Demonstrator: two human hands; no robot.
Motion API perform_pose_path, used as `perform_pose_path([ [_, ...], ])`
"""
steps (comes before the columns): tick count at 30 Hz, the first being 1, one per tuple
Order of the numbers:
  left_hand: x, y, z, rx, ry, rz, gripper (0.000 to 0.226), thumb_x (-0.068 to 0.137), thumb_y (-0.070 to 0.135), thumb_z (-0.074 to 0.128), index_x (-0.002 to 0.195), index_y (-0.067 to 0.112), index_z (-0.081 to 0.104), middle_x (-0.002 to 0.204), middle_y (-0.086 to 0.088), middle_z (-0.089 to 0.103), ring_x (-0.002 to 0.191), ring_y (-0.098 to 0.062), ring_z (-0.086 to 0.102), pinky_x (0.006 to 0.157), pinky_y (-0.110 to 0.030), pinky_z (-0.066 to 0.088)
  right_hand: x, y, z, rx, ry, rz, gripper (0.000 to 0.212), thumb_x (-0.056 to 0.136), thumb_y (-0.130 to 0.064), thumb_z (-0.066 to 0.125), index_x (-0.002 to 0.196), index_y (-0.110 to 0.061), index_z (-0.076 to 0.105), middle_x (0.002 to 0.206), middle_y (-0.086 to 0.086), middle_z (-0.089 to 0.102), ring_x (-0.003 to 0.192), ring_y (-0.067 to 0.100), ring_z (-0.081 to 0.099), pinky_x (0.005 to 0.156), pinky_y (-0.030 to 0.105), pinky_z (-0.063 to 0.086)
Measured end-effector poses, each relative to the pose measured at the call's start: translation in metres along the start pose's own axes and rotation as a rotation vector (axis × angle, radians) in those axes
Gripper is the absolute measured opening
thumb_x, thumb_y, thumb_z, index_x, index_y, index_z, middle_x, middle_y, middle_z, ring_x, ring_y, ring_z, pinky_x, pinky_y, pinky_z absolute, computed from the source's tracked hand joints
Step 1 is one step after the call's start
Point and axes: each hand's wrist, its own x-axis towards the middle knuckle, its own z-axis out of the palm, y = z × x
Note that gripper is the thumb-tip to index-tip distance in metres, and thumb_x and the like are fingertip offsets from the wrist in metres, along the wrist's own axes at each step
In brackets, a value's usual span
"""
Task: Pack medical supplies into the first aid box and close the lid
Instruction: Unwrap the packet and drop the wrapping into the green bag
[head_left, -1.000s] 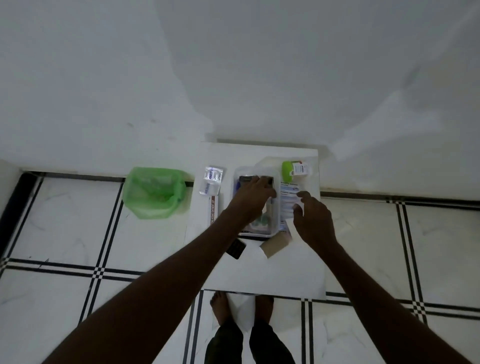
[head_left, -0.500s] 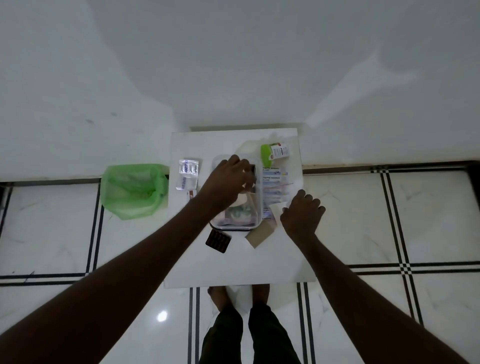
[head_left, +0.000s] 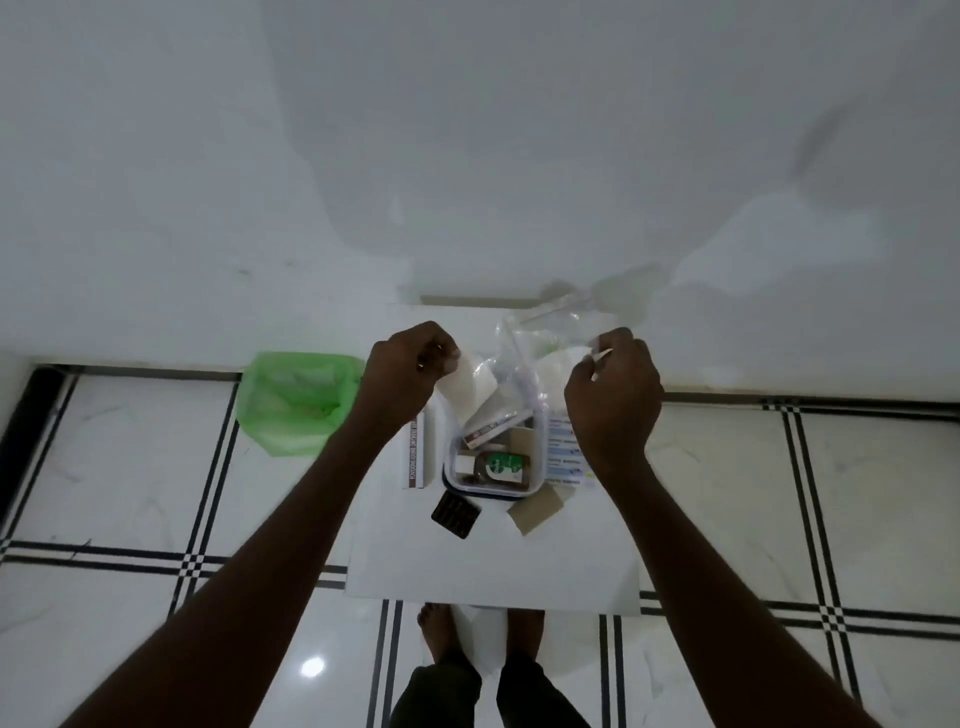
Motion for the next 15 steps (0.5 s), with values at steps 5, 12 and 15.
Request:
perform_pose_path([
  [5,-0.019,-0.046,-0.043,-0.292,0.188,-0.328,0.008,0.085,0.005,0.074,0.093,0.008,0.071,0.064,0.000,0.066,0.050,-0.004,0.060,0.054,-0.025,0.057,-0.017,-0.066,0.045,0.192,-0.199,-0.013,0.009,0.082,-0.013,0.062,0.091,-0.014,0.061,0.085,0.003,0.070,0.076,0.023,0.067,0.071,0.040,0.056],
  [12,-0.037,-0.156,-0.102,-0.312,0.379,-0.638,0.019,0.081,0.009,0.077,0.099,0.003,0.072,0.073,-0.009,0.069,0.046,-0.019,0.064,0.059,-0.038,0.061,-0.078,-0.157,0.168,0.174,-0.536,0.021,0.009,0.080,-0.013,0.064,0.088,-0.013,0.064,0.088,0.007,0.073,0.088,0.034,0.066,0.075,0.033,0.047],
  [15,-0.032,-0.226,-0.126,-0.276,0.384,-0.715,0.024,0.079,0.010,0.077,0.100,0.001,0.071,0.080,-0.017,0.074,0.057,-0.032,0.071,0.061,-0.039,0.062,-0.104,-0.193,0.245,0.118,-0.632,0.057,0.007,0.078,-0.012,0.063,0.085,-0.010,0.064,0.089,0.007,0.072,0.089,0.033,0.067,0.075,0.031,0.046],
])
